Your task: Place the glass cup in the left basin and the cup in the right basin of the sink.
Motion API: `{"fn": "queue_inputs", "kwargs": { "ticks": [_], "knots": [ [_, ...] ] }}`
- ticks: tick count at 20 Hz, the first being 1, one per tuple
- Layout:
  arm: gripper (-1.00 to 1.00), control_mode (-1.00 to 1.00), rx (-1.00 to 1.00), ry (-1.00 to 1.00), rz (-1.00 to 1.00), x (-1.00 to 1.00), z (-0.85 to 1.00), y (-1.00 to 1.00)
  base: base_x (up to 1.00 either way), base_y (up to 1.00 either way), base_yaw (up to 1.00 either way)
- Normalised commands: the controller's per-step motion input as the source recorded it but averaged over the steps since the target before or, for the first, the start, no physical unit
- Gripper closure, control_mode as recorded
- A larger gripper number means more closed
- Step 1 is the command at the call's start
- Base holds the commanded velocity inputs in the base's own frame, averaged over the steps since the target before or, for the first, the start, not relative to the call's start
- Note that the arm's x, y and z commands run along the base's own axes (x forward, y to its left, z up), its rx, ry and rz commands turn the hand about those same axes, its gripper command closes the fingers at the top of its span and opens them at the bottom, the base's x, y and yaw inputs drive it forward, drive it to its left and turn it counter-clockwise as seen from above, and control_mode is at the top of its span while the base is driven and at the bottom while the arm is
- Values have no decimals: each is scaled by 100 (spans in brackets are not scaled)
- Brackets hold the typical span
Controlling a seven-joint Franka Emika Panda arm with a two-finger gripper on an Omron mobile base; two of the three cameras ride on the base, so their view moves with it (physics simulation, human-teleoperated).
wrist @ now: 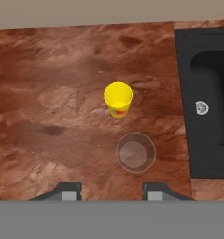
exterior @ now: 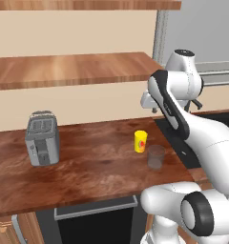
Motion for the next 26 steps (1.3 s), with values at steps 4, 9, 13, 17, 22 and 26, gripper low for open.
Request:
{"fn": "queue_inputs", "kwargs": {
  "ticks": [4, 9, 13, 17, 22, 26],
  "knots": [
    [-100, 100, 0, 0, 0, 0, 0, 0, 0, 0, 0],
    [-100, 100, 0, 0, 0, 0, 0, 0, 0, 0, 0],
    [-100, 100, 0, 0, 0, 0, 0, 0, 0, 0, 0],
    [-100, 100, 0, 0, 0, 0, 0, 0, -1, -12, 0],
    [-100, 100, 0, 0, 0, 0, 0, 0, -3, -33, 0],
    [-100, 100, 0, 0, 0, 0, 0, 0, -3, -42, 0]
  ]
}}
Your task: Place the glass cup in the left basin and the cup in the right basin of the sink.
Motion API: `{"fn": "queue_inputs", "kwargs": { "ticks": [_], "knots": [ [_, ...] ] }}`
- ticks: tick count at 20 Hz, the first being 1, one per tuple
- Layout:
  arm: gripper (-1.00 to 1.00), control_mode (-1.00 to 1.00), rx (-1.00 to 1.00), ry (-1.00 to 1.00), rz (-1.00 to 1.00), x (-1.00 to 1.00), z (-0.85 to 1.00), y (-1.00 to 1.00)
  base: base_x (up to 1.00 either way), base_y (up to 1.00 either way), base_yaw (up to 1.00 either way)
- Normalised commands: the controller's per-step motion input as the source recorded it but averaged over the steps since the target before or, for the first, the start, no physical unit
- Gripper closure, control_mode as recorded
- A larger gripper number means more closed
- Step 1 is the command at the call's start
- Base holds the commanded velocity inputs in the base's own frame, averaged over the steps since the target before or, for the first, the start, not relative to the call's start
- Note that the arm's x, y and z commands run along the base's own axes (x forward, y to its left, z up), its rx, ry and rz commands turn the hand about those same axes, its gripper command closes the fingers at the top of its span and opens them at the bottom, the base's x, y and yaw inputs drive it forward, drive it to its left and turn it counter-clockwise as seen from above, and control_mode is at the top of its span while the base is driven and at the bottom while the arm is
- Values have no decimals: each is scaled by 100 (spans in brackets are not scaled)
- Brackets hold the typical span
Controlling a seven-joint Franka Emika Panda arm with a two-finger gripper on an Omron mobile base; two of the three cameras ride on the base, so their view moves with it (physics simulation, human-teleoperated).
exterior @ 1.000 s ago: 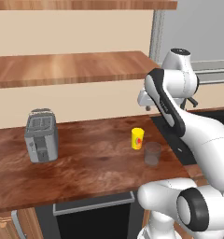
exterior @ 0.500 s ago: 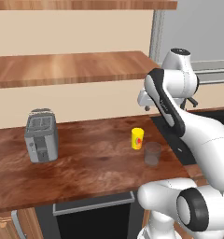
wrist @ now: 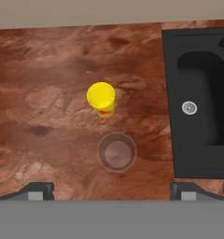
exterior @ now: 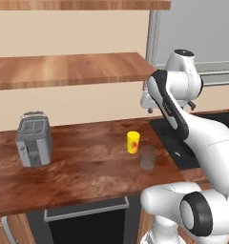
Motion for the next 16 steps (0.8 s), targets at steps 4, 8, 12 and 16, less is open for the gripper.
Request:
{"fn": "queue_inputs", "kwargs": {
  "ticks": [4, 8, 12, 16],
  "knots": [
    [-100, 100, 0, 0, 0, 0, 0, 0, -2, -40, 0],
    [-100, 100, 0, 0, 0, 0, 0, 0, 0, -36, 0],
    [-100, 100, 0, 0, 0, 0, 0, 0, 0, -34, 0],
    [-100, 100, 0, 0, 0, 0, 0, 0, 0, -36, 0]
  ]
}}
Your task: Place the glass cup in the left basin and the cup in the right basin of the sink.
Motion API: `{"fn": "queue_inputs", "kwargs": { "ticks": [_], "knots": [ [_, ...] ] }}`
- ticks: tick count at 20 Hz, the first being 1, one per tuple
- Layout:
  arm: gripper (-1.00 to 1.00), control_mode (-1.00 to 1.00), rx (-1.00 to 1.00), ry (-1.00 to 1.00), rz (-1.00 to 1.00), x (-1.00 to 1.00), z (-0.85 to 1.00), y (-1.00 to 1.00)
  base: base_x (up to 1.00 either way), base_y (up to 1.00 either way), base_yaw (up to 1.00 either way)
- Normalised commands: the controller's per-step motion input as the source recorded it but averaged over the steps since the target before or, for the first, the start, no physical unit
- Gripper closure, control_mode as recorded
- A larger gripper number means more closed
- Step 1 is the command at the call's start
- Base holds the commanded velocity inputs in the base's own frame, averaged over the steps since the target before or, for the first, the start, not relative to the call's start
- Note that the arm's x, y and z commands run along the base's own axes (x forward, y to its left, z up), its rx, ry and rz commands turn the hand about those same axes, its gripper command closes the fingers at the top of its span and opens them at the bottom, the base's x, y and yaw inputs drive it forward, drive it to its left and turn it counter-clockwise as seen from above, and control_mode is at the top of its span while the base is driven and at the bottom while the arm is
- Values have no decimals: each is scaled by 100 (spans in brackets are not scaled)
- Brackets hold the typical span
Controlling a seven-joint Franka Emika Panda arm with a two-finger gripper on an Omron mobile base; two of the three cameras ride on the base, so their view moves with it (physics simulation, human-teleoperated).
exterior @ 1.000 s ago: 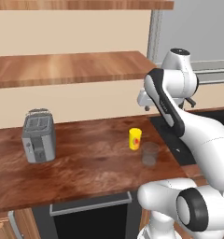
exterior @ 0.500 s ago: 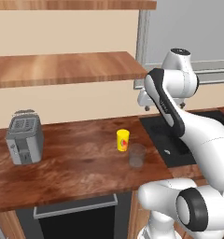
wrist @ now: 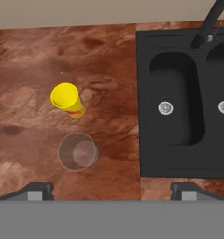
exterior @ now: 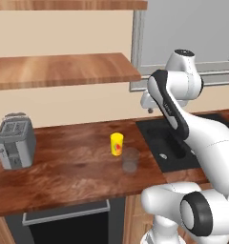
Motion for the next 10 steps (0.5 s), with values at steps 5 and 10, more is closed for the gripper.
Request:
{"fn": "queue_inputs", "kwargs": {
  "ticks": [5, 10],
  "knots": [
    [-100, 100, 0, 0, 0, 0, 0, 0, 0, -36, 0],
    [-100, 100, 0, 0, 0, 0, 0, 0, 0, -34, 0]
  ]
}}
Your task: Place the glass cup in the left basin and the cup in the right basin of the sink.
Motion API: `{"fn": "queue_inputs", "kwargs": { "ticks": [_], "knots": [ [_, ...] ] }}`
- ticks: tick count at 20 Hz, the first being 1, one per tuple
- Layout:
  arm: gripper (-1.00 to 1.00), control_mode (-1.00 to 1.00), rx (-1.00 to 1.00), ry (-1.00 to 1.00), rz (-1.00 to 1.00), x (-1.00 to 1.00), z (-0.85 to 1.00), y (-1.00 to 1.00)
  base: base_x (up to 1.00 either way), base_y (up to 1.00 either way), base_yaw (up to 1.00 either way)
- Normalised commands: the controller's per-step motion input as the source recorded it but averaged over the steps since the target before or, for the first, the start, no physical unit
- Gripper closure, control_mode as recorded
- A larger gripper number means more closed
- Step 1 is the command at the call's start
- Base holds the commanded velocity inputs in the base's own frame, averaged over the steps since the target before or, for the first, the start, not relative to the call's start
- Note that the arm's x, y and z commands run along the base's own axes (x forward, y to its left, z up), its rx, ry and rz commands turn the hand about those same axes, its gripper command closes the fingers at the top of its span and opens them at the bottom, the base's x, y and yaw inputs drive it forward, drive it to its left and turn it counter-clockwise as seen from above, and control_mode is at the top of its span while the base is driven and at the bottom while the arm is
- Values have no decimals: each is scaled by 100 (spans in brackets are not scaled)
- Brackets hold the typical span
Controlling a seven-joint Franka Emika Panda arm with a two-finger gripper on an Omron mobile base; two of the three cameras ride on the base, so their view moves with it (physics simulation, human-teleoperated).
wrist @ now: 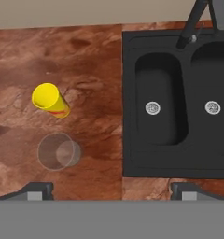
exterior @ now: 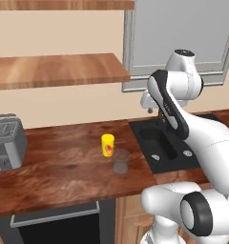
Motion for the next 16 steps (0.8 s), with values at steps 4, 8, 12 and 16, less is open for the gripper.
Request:
{"fn": "queue_inputs", "kwargs": {
  "ticks": [4, 8, 12, 16],
  "knots": [
    [-100, 100, 0, 0, 0, 0, 0, 0, 0, -34, 0],
    [-100, 100, 0, 0, 0, 0, 0, 0, 0, -33, 0],
    [-100, 100, 0, 0, 0, 0, 0, 0, 0, -33, 0],
    [-100, 100, 0, 0, 0, 0, 0, 0, 0, -34, 0]
  ]
}}
